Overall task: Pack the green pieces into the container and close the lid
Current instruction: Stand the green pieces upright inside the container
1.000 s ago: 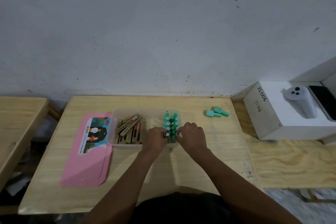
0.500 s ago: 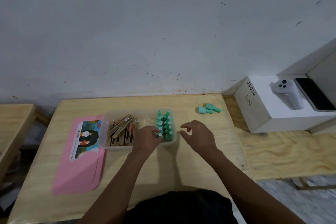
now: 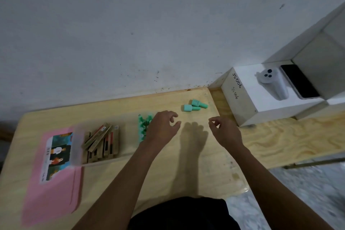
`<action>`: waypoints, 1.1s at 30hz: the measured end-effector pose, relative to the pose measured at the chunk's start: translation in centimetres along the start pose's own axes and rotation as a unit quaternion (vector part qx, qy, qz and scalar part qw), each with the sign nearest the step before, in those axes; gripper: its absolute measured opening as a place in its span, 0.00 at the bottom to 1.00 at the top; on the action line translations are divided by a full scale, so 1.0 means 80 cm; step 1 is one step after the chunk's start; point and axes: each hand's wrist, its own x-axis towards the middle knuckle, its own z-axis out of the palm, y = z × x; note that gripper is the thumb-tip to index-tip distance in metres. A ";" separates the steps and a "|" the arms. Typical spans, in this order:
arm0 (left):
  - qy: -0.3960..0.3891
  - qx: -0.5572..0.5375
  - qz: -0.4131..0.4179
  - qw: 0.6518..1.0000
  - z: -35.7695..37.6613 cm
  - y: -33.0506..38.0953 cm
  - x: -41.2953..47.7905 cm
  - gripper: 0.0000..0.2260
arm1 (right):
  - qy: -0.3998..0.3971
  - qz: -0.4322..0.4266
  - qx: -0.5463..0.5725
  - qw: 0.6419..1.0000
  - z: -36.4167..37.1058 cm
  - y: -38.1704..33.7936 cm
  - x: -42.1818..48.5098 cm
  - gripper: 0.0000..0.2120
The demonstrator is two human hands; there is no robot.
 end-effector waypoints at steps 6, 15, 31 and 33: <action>-0.121 0.126 0.044 0.984 0.063 0.020 0.076 0.21 | -0.059 0.034 0.017 0.998 0.014 0.014 0.054 0.13; -0.189 0.229 0.027 0.954 0.128 0.010 0.147 0.27 | -0.119 0.017 -0.028 0.992 0.039 0.022 0.152 0.20; -0.138 -0.100 -0.077 0.982 0.102 0.003 0.151 0.10 | -0.038 0.061 0.177 0.982 0.034 0.015 0.131 0.10; -0.129 -0.246 -0.160 0.947 0.085 0.006 0.142 0.10 | -0.004 0.083 0.246 0.966 0.026 0.003 0.113 0.10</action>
